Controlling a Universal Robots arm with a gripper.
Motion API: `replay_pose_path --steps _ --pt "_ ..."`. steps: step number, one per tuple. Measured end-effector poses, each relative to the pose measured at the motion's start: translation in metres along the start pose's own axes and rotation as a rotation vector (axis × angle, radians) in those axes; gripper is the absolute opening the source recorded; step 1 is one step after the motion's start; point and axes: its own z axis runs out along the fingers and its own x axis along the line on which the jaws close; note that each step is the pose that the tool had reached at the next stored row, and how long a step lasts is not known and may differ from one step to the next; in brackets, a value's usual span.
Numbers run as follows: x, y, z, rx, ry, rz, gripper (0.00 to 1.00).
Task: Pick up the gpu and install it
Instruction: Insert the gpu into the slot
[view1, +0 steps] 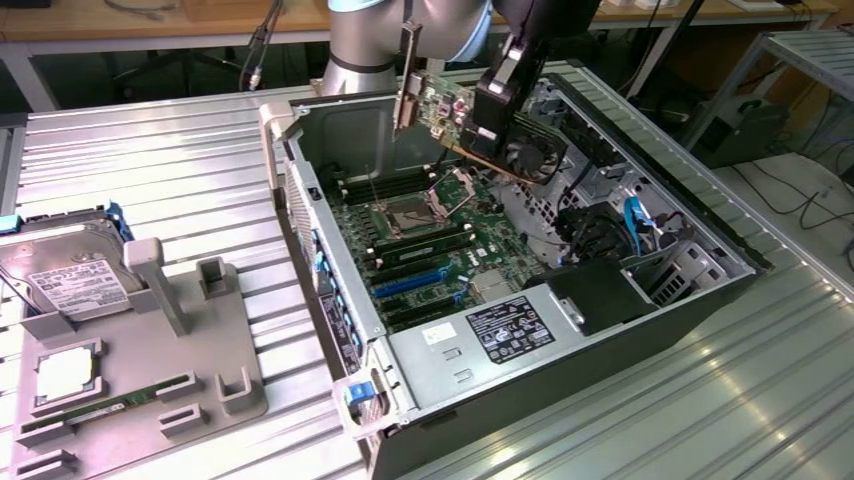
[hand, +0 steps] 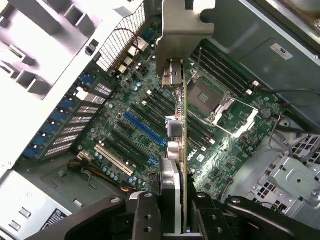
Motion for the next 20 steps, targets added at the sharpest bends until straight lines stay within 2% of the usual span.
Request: replay_pose_path --steps 8,20 --pt "0.0 0.0 0.0 -0.0007 0.0053 -0.122 0.29" --pt "-0.0001 0.0 0.0003 -0.0019 0.0145 -0.339 0.29"
